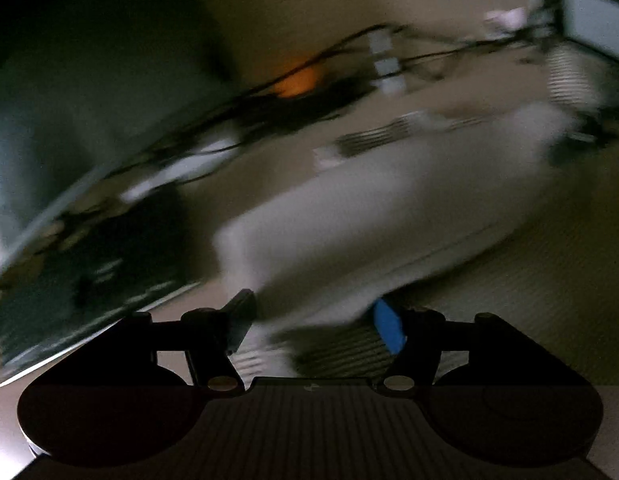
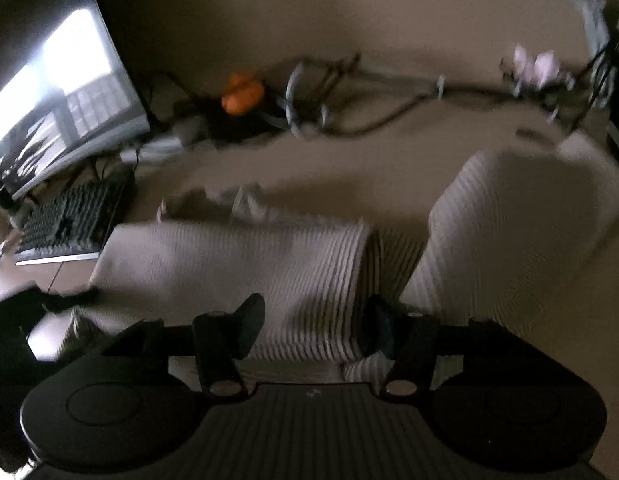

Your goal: Fold clothes

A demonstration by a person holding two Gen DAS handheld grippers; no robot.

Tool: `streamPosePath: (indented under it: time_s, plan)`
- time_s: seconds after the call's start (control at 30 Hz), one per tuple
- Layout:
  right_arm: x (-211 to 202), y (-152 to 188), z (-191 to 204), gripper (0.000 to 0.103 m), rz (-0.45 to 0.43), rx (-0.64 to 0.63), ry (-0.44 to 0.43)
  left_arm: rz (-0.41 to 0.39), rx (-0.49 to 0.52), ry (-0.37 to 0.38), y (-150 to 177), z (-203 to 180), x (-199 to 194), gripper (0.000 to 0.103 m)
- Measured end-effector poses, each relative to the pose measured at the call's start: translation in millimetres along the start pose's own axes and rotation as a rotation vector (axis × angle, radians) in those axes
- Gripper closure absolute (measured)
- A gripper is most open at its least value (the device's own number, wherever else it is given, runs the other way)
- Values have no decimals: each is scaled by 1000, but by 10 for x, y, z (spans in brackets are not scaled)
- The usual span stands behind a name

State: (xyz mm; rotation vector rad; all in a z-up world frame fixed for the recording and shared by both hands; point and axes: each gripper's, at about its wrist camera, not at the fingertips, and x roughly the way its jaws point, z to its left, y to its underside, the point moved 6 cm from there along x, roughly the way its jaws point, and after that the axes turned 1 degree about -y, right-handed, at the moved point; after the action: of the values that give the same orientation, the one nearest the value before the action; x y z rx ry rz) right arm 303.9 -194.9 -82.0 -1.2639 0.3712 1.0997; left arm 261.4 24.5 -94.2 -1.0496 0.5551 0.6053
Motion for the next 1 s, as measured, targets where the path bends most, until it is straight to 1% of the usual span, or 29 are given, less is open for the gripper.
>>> streamPosePath:
  time_s: [0.03,0.1,0.17,0.2,0.23,0.27,0.3,0.33,0.37,0.4,0.47,0.53,0.6,0.67,0.77,0.83,0.9,0.97,1.0]
  plan:
    - [-11,51,24,44,5,-17,-1,22,-37,1,41,117,3,31]
    - [-202,89,-13,44,-27,-5,7,52,-103,14,103,287,-18,30]
    - [-465,86,-120,44,-85,41,17,28,-151,39,111,344,-176,30]
    - [-626,60,-257,44,-131,85,46,9,-175,55,103,355,-263,28]
    - [-777,44,-416,44,-172,131,92,-16,-213,93,73,326,-338,26]
    - [-868,31,-572,44,-193,163,142,-40,-250,132,43,297,-414,22]
    - [-894,23,-724,46,-194,179,196,-60,-293,201,22,223,-476,22]
    - [-892,17,-863,54,-190,194,244,-65,-323,269,-4,133,-492,22]
    - [-846,11,-975,57,-180,210,277,-58,-350,347,2,24,-507,22]
    - [-788,2,-1074,59,-170,231,297,-43,-372,406,14,-86,-490,22]
    - [-691,-17,-1243,59,-168,288,330,-6,-376,424,66,-218,-420,22]
    - [-590,-50,-1335,59,-177,340,345,29,-379,441,118,-348,-352,22]
    - [-480,-83,-1373,59,-181,367,349,28,-359,421,151,-361,-361,22]
    - [-390,-106,-1412,59,-186,381,356,38,-348,405,175,-348,-372,21]
    - [-279,-207,-1399,59,-222,338,367,59,-341,380,217,-334,-390,21]
    - [-196,-281,-1381,63,-245,296,360,72,-322,362,238,-352,-404,21]
    - [-113,-336,-1352,76,-267,249,350,85,-304,345,258,-370,-418,18]
    - [-45,-382,-1312,83,-286,208,328,97,-283,327,265,-394,-428,17]
    - [-20,-399,-1303,87,-294,207,310,103,-271,318,263,-410,-430,16]
